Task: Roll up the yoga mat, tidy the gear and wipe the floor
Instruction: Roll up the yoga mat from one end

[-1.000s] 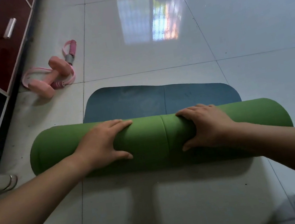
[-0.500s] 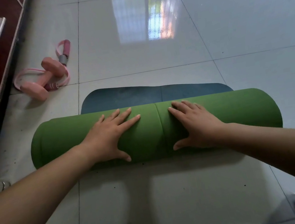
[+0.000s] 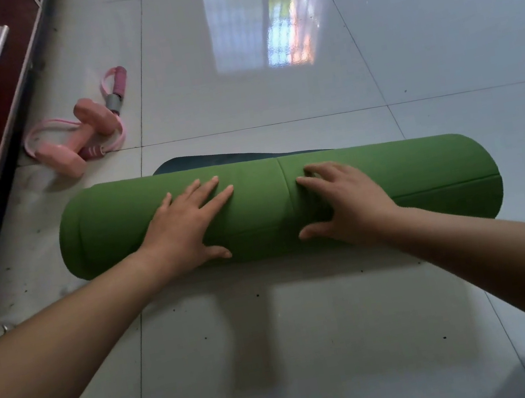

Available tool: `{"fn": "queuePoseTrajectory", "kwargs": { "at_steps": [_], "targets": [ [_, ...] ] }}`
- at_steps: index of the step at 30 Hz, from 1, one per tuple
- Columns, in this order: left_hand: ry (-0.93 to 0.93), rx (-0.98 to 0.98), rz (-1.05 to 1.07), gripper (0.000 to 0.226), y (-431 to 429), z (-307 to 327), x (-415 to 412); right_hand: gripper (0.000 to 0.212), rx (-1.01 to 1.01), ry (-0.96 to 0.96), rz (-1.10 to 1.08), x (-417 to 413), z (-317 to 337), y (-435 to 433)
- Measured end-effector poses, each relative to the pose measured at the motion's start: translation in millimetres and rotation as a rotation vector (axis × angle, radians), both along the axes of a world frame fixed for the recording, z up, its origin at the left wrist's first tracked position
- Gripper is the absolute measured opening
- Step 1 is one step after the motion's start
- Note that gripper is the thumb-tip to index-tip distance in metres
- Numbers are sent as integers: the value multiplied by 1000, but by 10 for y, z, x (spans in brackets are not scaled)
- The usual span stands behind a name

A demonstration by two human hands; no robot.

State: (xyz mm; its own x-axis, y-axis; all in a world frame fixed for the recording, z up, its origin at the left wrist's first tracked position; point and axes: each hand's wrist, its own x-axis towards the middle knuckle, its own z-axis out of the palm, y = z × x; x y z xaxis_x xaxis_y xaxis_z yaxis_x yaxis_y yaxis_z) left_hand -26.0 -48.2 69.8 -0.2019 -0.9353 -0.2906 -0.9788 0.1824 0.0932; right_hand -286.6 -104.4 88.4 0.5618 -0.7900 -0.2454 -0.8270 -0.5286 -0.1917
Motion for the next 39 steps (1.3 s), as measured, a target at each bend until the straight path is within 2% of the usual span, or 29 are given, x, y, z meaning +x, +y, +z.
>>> {"fn": "queuePoseTrajectory", "kwargs": {
  "at_steps": [3, 6, 11, 16, 25, 35, 39],
  "targets": [
    [29, 20, -1, 106, -100, 7, 34, 111, 2, 126, 43, 9, -85, -49],
    [21, 18, -4, 109, -173, 21, 34, 114, -29, 95, 31, -10, -102, -146],
    [-27, 35, -11, 127, -229, 0, -20, 126, 15, 132, 18, 19, -125, -225],
    [0, -4, -41, 114, -174, 2, -10, 115, 7, 126, 33, 29, -104, -229],
    [86, -239, -43, 87, 77, -32, -19, 95, -70, 78, 48, -39, -67, 6],
    [41, -22, -33, 92, 620, 268, -97, 92, 58, 63, 120, -164, 169, 488],
    [88, 29, 10, 101, 524, 233, -52, 98, 98, 60, 79, -111, 201, 381]
  ]
}}
